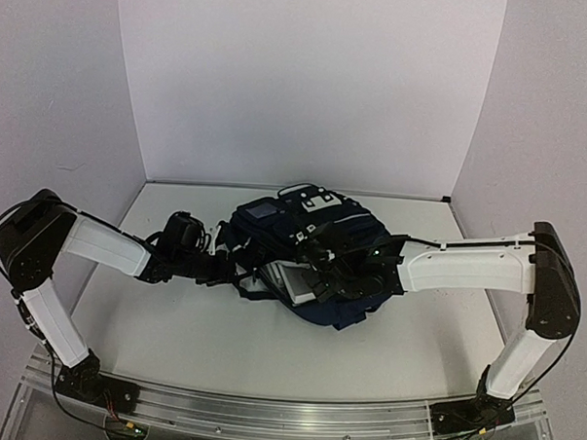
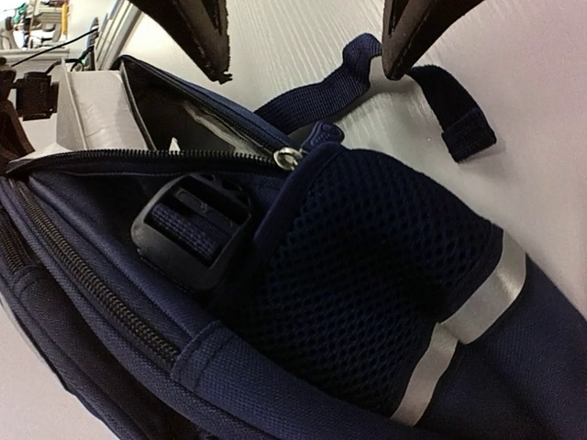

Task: Pack the student bag
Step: Adjust the student bag at the center of the board, then zip the student bag at the center of the board.

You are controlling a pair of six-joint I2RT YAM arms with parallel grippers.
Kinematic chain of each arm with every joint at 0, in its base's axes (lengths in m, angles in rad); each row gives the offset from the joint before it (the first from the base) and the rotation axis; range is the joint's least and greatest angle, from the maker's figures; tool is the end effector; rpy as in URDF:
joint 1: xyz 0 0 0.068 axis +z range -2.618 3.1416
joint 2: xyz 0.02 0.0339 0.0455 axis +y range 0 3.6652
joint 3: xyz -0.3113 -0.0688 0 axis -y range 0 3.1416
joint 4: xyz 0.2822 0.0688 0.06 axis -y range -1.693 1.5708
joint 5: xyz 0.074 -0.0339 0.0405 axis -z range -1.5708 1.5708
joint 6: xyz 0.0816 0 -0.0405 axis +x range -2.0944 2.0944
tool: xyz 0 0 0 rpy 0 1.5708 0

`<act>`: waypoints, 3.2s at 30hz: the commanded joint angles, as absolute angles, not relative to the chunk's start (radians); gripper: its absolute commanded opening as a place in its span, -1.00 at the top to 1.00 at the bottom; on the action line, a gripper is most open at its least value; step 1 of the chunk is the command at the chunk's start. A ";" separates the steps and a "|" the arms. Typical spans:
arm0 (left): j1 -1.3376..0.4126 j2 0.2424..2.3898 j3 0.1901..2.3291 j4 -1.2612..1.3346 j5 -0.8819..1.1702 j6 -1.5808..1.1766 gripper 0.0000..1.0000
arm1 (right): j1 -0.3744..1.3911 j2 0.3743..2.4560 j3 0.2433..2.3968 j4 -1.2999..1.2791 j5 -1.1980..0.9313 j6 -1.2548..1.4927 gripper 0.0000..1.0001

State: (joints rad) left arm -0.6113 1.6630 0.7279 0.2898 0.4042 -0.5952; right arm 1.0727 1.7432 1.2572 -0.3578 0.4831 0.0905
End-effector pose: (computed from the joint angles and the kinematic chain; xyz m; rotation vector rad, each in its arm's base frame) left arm 0.2957 -0.2464 0.1424 0.2621 2.3746 -1.0737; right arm 0.2474 0.3756 0.2321 -0.8883 2.1149 0.0071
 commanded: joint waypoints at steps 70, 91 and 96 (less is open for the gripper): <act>-0.821 1.782 0.842 0.309 0.461 -0.697 0.55 | 1.067 1.740 1.324 -0.304 0.647 0.307 1.00; -0.801 1.709 0.716 0.393 0.242 -0.524 0.32 | 1.066 1.726 1.315 -0.304 0.637 0.313 1.00; -0.780 1.741 0.753 0.403 0.228 -0.491 0.39 | 1.066 1.718 1.311 -0.304 0.636 0.319 1.00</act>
